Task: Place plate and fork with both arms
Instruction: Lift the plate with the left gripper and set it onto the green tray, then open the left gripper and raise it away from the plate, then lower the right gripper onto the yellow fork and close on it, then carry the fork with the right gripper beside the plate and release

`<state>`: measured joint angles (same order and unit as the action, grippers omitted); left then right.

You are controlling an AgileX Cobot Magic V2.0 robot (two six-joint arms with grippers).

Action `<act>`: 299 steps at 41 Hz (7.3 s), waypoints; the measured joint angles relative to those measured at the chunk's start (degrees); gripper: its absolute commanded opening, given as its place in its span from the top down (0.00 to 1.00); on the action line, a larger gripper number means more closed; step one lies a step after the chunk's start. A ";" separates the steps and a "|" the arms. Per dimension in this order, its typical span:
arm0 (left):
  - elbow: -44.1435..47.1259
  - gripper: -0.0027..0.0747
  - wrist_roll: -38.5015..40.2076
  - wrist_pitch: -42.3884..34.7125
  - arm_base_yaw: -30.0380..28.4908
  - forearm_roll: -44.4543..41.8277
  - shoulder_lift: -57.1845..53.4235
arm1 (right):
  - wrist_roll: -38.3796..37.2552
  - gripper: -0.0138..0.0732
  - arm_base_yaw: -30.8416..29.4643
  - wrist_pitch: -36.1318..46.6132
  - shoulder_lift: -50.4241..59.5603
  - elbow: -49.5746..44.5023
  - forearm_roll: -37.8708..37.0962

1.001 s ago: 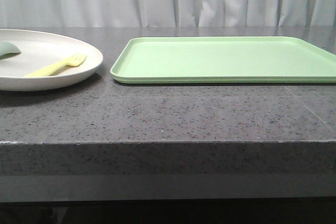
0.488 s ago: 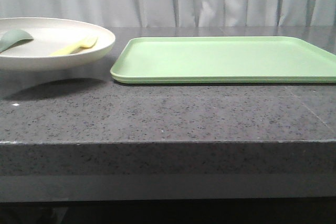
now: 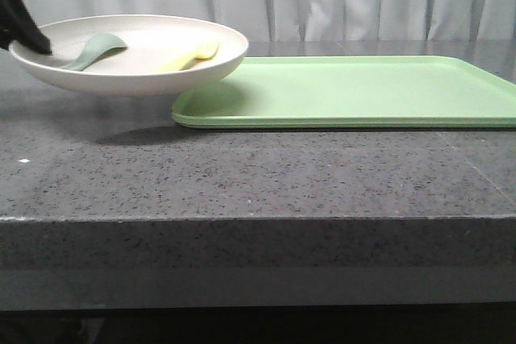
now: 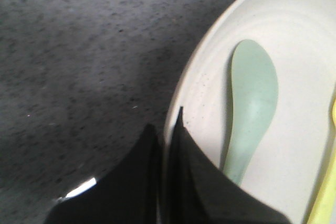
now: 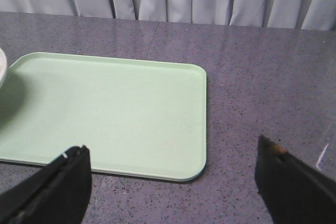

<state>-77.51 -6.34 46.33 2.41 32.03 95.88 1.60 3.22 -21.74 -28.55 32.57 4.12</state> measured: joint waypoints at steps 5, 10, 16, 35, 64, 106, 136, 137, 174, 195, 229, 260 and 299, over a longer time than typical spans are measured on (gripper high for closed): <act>-5.12 0.99 1.84 0.00 4.30 0.00 3.75 | 0.00 0.09 0.00 0.00 0.00 0.00 0.00; -11.25 0.99 4.31 -0.11 8.80 0.24 8.66 | 0.00 0.09 0.00 0.00 0.00 0.00 0.00; -19.19 0.99 6.72 -0.11 13.80 0.47 15.44 | 0.00 0.09 0.00 0.00 0.00 0.00 0.00; -33.97 0.99 12.92 0.54 20.79 0.47 27.83 | 0.00 0.09 0.00 0.00 0.00 0.00 0.00; -34.47 0.85 14.44 0.54 21.96 -1.36 29.60 | 0.00 0.09 1.50 0.00 0.00 0.00 0.00; -51.55 0.99 11.16 24.93 18.68 -8.89 28.85 | 0.00 0.09 1.63 0.00 0.00 0.00 0.00; -29.29 0.99 10.83 20.35 14.95 -30.68 6.88 | 0.00 0.09 1.63 0.10 0.00 0.00 0.00; -27.57 0.99 10.83 19.01 14.43 -30.78 5.55 | 0.00 0.09 1.63 0.10 0.00 0.00 0.00; 48.37 0.99 10.83 -33.47 10.82 -32.03 -61.31 | 0.00 0.09 1.63 0.19 -6.25 1.90 4.58; 49.81 0.99 10.83 -34.09 10.82 -32.03 -67.70 | -0.80 0.13 9.04 -15.15 -43.86 31.85 12.85; 49.90 0.99 10.83 -34.12 10.82 -32.03 -67.70 | -21.05 0.14 12.52 -36.31 -83.48 66.43 -0.11; 49.90 0.99 10.83 -34.12 10.82 -32.03 -67.70 | -21.89 0.63 12.52 -36.75 -84.18 66.45 -0.20; 49.90 0.99 10.83 -34.12 10.82 -32.03 -67.70 | -19.94 0.88 6.30 -35.57 -77.31 66.45 -0.70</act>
<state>-27.62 4.48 12.21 13.23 0.00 28.18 -18.34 9.52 -57.31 -105.87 99.03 3.42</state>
